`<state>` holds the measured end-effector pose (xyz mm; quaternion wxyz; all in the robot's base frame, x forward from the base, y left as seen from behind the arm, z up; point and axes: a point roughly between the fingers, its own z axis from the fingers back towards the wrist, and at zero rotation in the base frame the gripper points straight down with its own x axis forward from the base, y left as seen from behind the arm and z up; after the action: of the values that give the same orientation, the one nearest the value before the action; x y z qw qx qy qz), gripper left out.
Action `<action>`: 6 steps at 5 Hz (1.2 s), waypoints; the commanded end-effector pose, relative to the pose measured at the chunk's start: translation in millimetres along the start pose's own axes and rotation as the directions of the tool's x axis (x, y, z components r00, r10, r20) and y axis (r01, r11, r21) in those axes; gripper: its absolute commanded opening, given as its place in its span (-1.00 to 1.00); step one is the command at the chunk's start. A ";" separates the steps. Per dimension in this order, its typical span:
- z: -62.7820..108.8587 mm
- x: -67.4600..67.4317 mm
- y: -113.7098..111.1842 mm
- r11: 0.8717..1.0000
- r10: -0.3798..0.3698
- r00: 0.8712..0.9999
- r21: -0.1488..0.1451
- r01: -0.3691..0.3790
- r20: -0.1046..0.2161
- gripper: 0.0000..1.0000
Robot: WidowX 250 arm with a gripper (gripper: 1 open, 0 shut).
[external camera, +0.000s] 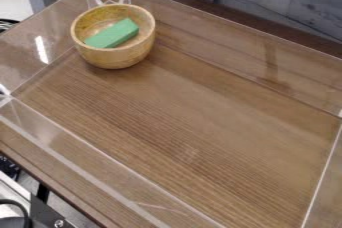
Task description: Move the red fruit to the right
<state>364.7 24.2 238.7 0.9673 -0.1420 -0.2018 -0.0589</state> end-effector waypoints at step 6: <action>-3.6 12.6 -80.0 0.988 -0.130 0.981 -0.067 0.141 0.146 -1.00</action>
<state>367.1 -56.0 239.1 0.9461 -0.1711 -0.2452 -0.1246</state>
